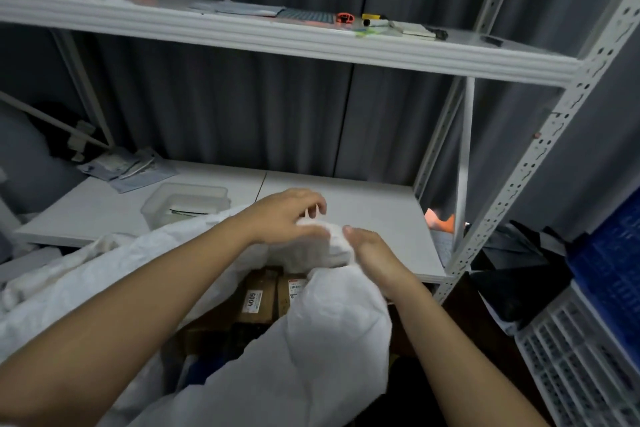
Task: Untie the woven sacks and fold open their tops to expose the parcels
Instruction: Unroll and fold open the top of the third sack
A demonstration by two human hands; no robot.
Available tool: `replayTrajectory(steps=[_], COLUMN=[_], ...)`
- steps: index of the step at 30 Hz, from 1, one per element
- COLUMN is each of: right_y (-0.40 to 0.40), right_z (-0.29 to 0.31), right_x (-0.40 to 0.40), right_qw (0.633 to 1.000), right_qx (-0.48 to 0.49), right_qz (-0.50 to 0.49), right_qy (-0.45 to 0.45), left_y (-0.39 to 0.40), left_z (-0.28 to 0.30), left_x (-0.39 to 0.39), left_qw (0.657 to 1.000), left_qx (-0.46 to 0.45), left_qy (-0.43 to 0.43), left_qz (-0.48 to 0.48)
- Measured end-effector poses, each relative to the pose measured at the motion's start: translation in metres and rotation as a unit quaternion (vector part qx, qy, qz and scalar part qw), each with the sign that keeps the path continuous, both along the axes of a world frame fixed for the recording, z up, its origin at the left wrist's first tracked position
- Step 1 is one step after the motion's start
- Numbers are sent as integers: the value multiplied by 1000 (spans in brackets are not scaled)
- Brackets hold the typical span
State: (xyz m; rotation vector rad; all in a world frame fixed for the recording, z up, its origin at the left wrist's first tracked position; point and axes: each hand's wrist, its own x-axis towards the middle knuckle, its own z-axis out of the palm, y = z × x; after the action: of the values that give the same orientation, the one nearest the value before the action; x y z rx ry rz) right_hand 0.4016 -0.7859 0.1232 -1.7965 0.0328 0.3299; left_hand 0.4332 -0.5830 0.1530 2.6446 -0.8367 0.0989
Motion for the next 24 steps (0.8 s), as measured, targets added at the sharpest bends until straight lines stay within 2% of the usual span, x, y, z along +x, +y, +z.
replayTrajectory(steps=[1, 2, 3, 4, 5, 6, 7, 8, 10, 11, 12, 13, 14, 15, 16, 17, 18, 20, 22, 24], right_y=[-4, -6, -6, -3, 1, 6, 13, 17, 21, 21, 20, 20, 21, 22, 25, 27, 29, 35, 40, 44], right_z=[-3, -4, -4, -6, -4, 0, 2, 0, -8, -8, -10, -12, -13, -13, -12, -12, -10, -6, -5, -2], right_x=[3, 3, 1, 2, 2, -1, 0, 4, 16, 20, 25, 29, 30, 28, 27, 23, 19, 18, 20, 27], right_qw=[998, 999, 988, 942, 878, 844, 850, 880, 951, 982, 995, 997, 996, 988, 958, 922, 905, 928, 966, 998], right_qx=[25, -29, -152, -308, -413, -427, -395, -344, -226, -144, -78, -51, -69, -146, -256, -325, -333, -257, -163, -13], right_qz=[-8, 3, 35, 52, 60, 78, 110, 134, 134, 101, 64, 43, 41, 54, 76, 101, 127, 158, 130, 67], right_qy=[55, 45, -18, -121, -235, -314, -331, -299, -165, -73, 1, 37, 27, -23, -104, -185, -231, -217, -151, 5], left_y=[6, 10, 12, 12, 11, 11, 10, 9, 11, 16, 21, 27, 31, 35, 38, 40, 43, 52, 61, 68], left_z=[-3, -8, -13, -15, -15, -16, -17, -18, -20, -22, -25, -28, -31, -32, -31, -26, -21, -12, -8, -10], left_x=[0, 0, 1, 2, 3, 6, 7, 8, 7, 7, 8, 9, 9, 11, 13, 15, 17, 24, 29, 31], left_qw=[997, 993, 994, 997, 999, 997, 994, 991, 990, 993, 995, 991, 985, 983, 985, 985, 982, 974, 976, 987], left_qx=[68, 107, 106, 74, 29, -14, -44, -67, -65, -29, 35, 108, 152, 151, 115, 61, 8, -66, -100, -92], left_qy=[-30, -34, -15, 14, 45, 73, 100, 119, 128, 116, 93, 70, 63, 76, 104, 140, 169, 191, 163, 98], left_qz=[-24, -33, -26, -12, 0, 8, 10, 6, 5, 12, 26, 42, 56, 67, 73, 77, 82, 99, 106, 91])
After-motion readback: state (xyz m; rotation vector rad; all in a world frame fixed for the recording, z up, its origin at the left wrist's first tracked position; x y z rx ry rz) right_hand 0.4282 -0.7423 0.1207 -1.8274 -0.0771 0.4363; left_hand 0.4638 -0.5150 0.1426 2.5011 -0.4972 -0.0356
